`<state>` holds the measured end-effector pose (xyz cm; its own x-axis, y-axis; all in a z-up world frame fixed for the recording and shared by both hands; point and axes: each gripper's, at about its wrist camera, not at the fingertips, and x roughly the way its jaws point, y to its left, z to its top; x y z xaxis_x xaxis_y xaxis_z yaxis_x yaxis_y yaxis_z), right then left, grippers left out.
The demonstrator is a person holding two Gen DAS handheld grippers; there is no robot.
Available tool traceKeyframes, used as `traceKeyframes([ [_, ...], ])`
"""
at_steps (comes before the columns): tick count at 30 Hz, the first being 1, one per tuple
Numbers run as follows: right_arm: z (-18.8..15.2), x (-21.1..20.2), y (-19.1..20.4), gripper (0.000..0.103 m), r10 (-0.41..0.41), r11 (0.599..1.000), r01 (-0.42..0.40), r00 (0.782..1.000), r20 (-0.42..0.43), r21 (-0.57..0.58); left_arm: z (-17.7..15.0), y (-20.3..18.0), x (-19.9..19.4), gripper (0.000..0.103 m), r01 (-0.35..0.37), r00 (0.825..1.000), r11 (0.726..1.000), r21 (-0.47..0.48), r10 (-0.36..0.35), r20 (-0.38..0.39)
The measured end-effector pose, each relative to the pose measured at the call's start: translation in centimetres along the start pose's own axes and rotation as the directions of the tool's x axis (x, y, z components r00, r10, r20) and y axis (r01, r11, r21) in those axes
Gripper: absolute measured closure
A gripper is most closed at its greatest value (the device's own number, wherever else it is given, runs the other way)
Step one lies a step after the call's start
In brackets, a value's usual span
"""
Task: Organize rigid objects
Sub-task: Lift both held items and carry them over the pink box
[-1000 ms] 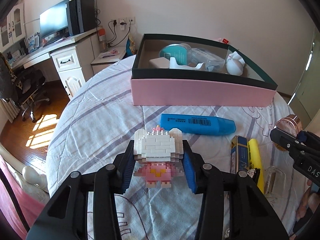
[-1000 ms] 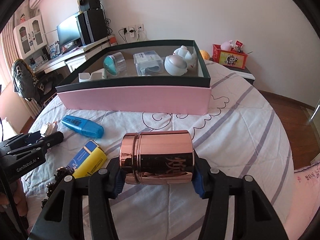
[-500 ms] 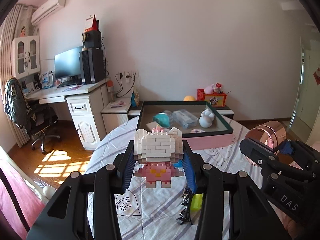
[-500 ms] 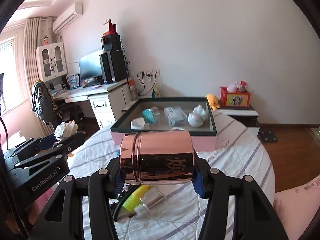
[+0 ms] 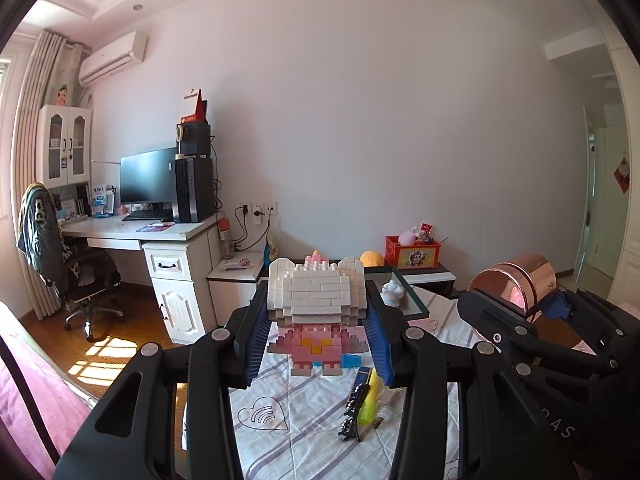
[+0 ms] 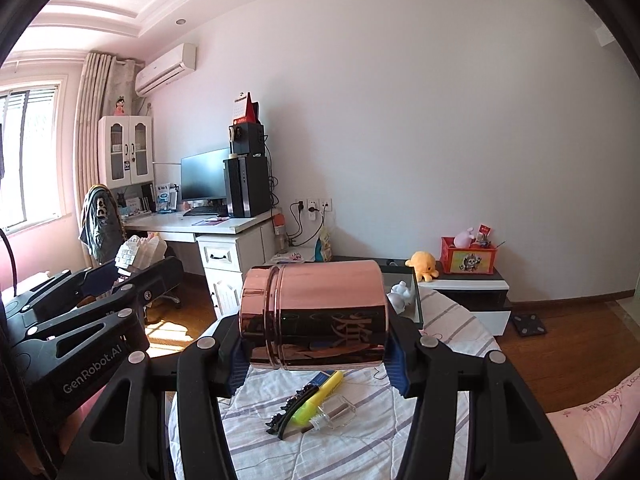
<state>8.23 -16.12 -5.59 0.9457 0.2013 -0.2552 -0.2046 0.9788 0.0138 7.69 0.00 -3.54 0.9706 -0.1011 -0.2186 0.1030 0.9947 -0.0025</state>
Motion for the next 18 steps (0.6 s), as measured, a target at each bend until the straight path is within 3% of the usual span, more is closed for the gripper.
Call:
traceKeyframes([
  [8, 0.2, -1.3, 1.1, 0.047, 0.011, 1.0, -0.01, 1.0, 0.015, -0.023, 0.4, 0.3, -1.5, 0.059, -0.006, 1.0, 1.0, 0.003, 0.006, 0.031],
  [13, -0.1, -0.4, 0.4, 0.047, 0.012, 1.0, -0.012, 1.0, -0.001, -0.018, 0.2, -0.5, 0.4, 0.059, 0.003, 1.0, 1.0, 0.01, -0.003, 0.006],
  [18, -0.3, 3.0, -0.9, 0.047, 0.005, 1.0, -0.005, 0.999, -0.046, -0.017, 0.2, -1.0, 5.1, 0.059, 0.042, 0.997, 0.999, 0.02, -0.04, -0.06],
])
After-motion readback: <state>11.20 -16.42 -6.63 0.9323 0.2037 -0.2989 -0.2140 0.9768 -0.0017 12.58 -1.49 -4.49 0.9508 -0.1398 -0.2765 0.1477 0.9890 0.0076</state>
